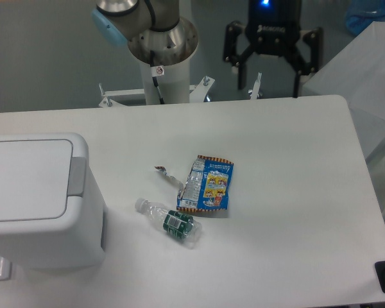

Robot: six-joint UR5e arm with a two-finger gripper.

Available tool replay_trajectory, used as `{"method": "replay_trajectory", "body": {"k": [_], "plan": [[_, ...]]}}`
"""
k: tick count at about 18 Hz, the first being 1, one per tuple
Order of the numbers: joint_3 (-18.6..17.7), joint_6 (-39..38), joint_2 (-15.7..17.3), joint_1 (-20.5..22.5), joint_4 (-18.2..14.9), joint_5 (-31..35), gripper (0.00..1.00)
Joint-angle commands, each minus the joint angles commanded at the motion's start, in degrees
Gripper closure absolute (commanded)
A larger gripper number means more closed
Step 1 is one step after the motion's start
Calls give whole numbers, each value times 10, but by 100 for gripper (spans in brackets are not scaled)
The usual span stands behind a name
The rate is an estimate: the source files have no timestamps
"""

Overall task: Open the trash can
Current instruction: 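Move the open gripper down and toward the white trash bin lid, then lower the gripper onto the edge of the bin lid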

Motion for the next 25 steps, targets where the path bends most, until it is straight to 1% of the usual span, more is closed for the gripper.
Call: {"method": "replay_trajectory", "body": {"k": [2, 4, 6, 9, 12, 16, 17, 20, 25], "plan": [[-11, -68, -3, -14, 40, 0, 0], [-22, -117, -2, -32, 57, 0, 0], [-26, -144, -3, -54, 65, 0, 0], [-30, -166, -11, -95, 66, 0, 0], [-30, -213, -25, -135, 66, 1, 0], [-31, -245, -36, -171, 66, 2, 0], [-31, -264, -40, -179, 66, 2, 0], [-31, -321, -47, -193, 67, 1, 0], [-31, -349, -59, -206, 67, 1, 0]]}}
